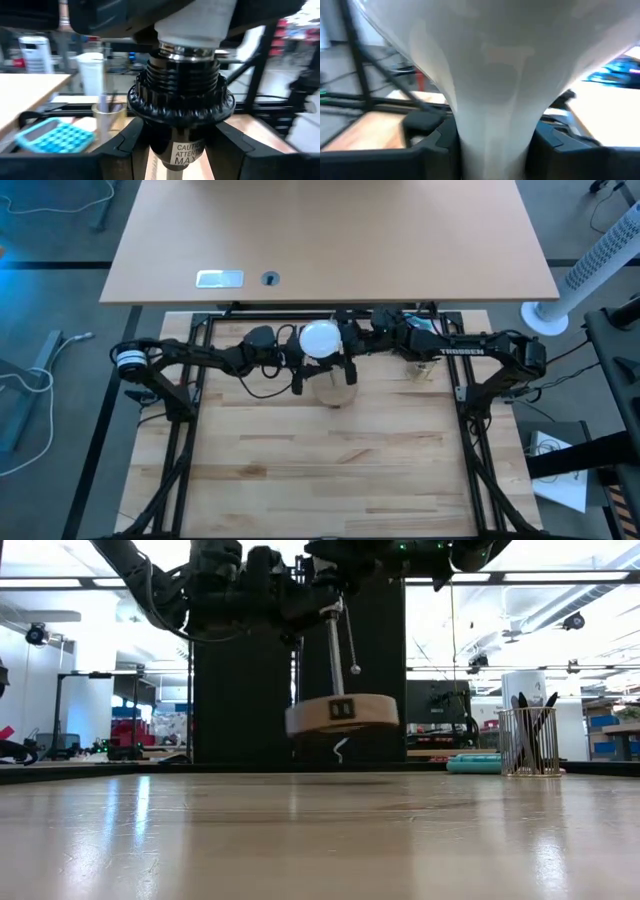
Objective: Screw lightbulb
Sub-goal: Remove the light bulb from the table lamp
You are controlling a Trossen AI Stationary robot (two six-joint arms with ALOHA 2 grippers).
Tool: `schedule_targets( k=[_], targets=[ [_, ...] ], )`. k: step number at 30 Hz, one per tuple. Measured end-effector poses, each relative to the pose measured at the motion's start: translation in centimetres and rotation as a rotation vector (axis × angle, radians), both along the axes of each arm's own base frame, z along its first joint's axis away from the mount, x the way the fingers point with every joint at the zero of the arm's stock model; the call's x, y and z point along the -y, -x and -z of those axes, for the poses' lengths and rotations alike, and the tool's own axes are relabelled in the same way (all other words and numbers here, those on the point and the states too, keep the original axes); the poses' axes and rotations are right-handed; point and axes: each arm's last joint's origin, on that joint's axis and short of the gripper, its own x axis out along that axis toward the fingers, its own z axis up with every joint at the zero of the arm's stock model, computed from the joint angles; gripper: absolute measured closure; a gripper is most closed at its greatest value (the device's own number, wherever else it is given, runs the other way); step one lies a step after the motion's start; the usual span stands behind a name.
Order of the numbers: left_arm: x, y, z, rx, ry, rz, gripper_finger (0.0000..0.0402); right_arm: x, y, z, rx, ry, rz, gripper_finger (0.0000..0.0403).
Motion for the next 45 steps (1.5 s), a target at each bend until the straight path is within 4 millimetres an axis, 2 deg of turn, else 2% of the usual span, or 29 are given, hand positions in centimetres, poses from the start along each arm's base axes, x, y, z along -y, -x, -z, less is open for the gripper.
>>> schedule_targets(
  k=[6, 11, 18, 27, 45],
  targets=[
    [0.6, 0.0, -0.2, -0.003, 0.051, 0.112, 0.0253, 0.9, 0.5, -0.6, 0.011, -0.021, -0.181, 0.0275],
    [0.7, -0.1, -0.4, 0.006, 0.055, 0.103, 0.0253, 1.3, 0.6, -0.6, -0.015, -0.041, -0.177, 0.0264],
    [0.5, -0.7, -1.1, 0.003, 0.023, 0.089, 0.0253, 1.4, 0.7, -0.7, -0.028, -0.077, -0.162, 0.0273],
    [0.3, -0.8, -0.5, -0.059, -0.004, 0.005, 0.0253, 2.3, 0.8, -0.4, -0.066, -0.131, -0.094, 0.0271],
    [0.1, -0.8, 0.1, -0.099, -0.043, -0.059, 0.0253, 2.5, 1.0, 1.0, -0.148, -0.038, -0.078, 0.0246]
  ],
)
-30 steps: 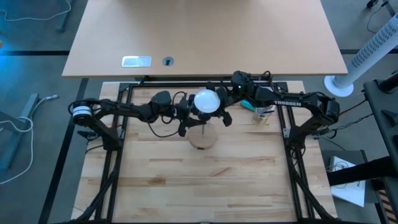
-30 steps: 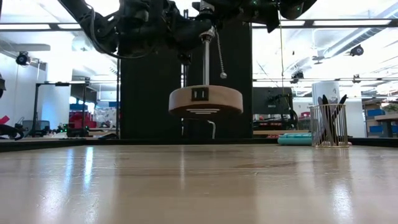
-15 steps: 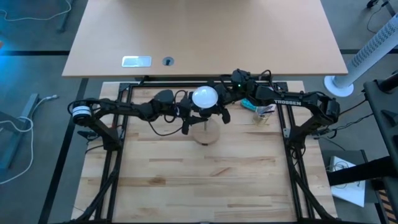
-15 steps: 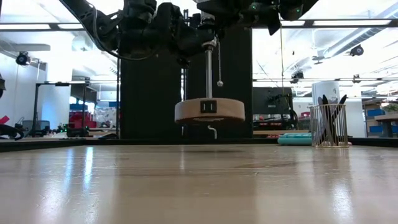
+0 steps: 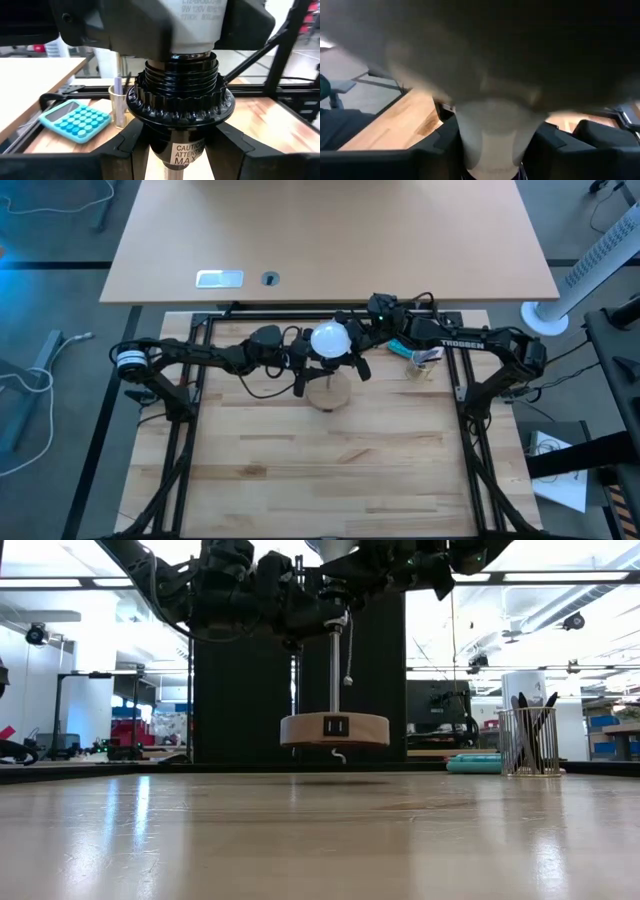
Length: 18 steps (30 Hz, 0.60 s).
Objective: Screw lightbulb
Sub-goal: Remove the light bulb from the table lamp
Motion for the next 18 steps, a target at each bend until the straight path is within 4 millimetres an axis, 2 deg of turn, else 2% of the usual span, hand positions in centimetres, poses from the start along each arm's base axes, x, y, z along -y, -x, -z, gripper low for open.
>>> schedule_targets(
  k=[11, 18],
  targets=[
    [-0.32, 0.07, -0.06, 0.024, -0.011, -0.119, 0.0253, 0.17, 0.49, -0.67, 0.006, 0.076, 0.148, 0.0150],
    [-0.64, 0.08, -0.54, 0.069, -0.010, -0.227, 0.0253, 0.20, 0.60, -0.93, -0.007, 0.096, 0.283, 0.0109]
  ],
)
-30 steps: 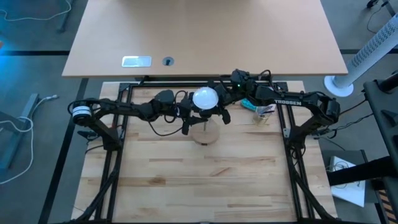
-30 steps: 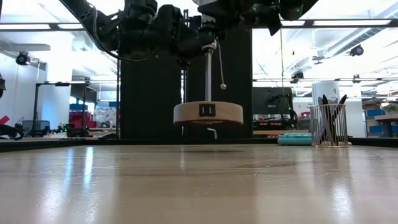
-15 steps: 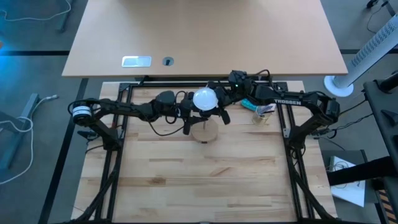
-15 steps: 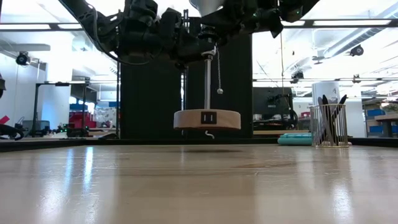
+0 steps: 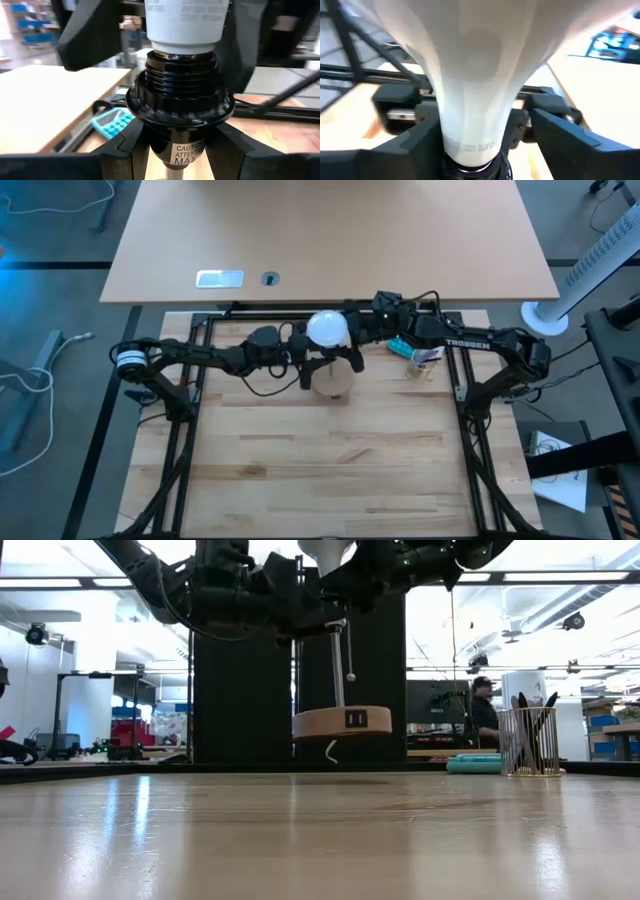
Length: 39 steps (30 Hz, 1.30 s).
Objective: Screw lightbulb
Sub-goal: Remove the light bulb from the table lamp
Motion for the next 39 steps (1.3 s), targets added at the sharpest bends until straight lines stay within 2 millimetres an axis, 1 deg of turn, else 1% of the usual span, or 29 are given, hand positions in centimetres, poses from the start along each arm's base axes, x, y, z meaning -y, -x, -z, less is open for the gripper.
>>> schedule_targets(
  k=[4, 10, 16, 20, 25, 28, 34, 39],
  targets=[
    [-0.3, 0.0, -0.1, 0.005, 0.000, -0.092, 0.0253, -0.2, -0.2, -0.1, 0.009, 0.013, 0.076, 0.0099],
    [-0.6, 0.2, -0.1, 0.001, 0.008, -0.206, 0.0253, -0.9, -0.5, -0.1, -0.009, 0.074, 0.298, 0.0096],
    [-1.0, 0.2, 0.0, -0.006, -0.017, -0.322, 0.0253, -1.3, -0.8, -0.1, 0.016, -0.016, 0.425, 0.0094],
    [-1.1, -0.1, 0.7, -0.028, -0.034, -0.335, 0.0253, -1.9, -1.6, 0.7, 0.032, -0.018, 0.461, 0.0094],
    [-1.2, -0.4, 1.6, -0.046, -0.030, -0.347, 0.0253, -2.3, -2.5, 0.8, 0.116, -0.054, 0.488, 0.0095],
    [-1.3, -0.4, 1.6, -0.042, -0.009, -0.359, 0.0253, -2.5, -2.5, 1.2, 0.138, -0.083, 0.549, 0.0096],
    [-1.3, -0.4, 1.2, 0.005, -0.020, -0.363, 0.0253, -3.1, -2.1, 2.5, 0.218, -0.135, 0.700, 0.0115],
    [-1.4, -0.5, 1.5, -0.019, -0.042, -0.361, 0.0253, -3.8, -1.9, 2.8, 0.293, -0.124, 0.730, 0.0120]
  ],
)
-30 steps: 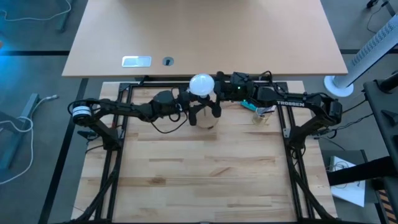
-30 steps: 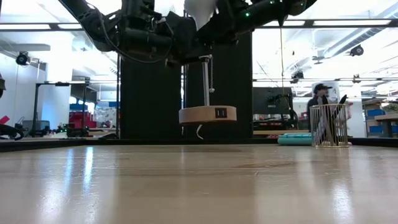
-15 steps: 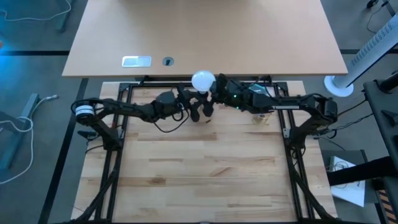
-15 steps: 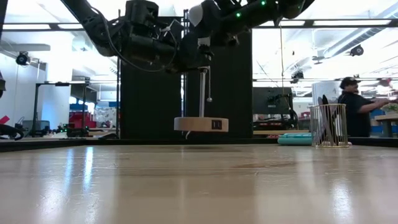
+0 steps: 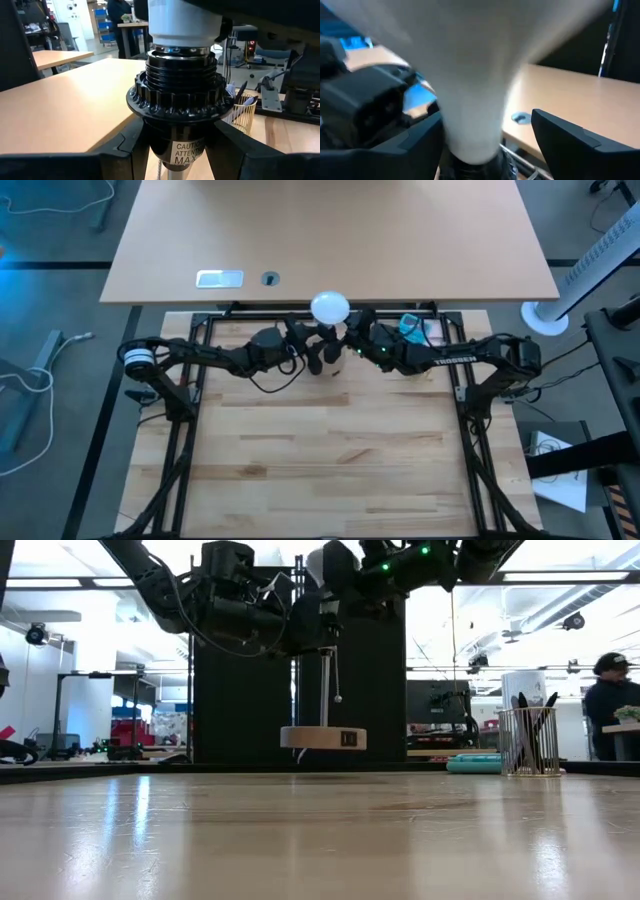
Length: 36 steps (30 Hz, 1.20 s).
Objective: Screw lightbulb
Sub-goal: Remove the light bulb from the table lamp
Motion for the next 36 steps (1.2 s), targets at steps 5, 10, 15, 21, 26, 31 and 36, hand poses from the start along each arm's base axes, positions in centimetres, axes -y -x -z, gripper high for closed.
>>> schedule_targets(
  k=[5, 10, 15, 21, 26, 31, 36],
  targets=[
    [0.0, -0.2, 0.3, 0.003, 0.004, 0.000, 0.0253, -0.1, 0.0, 0.0, 0.002, -0.006, 0.013, 0.0113],
    [-0.1, -0.1, 0.2, 0.015, 0.000, -0.001, 0.0253, 0.0, 0.0, 0.0, 0.016, -0.019, 0.029, 0.0121],
    [-0.1, -0.1, 0.3, 0.005, -0.010, -0.002, 0.0253, 0.1, -0.9, 1.2, 0.018, -0.020, 0.032, 0.0123],
    [-0.2, 0.0, 0.8, -0.027, -0.010, -0.003, 0.0253, 0.2, -1.3, 1.6, 0.011, -0.015, 0.057, 0.0111],
    [-0.1, 0.1, 0.8, -0.030, -0.020, -0.003, 0.0253, 0.2, -1.3, 1.5, 0.023, -0.021, 0.057, 0.0120],
    [-0.1, 0.1, 0.8, -0.030, -0.031, -0.003, 0.0253, 0.2, -1.3, 1.3, 0.035, -0.024, 0.056, 0.0147],
    [-0.2, 0.1, 0.8, -0.026, -0.032, -0.004, 0.0253, 0.2, -1.3, 1.0, 0.050, -0.016, 0.055, 0.0192]
  ],
)
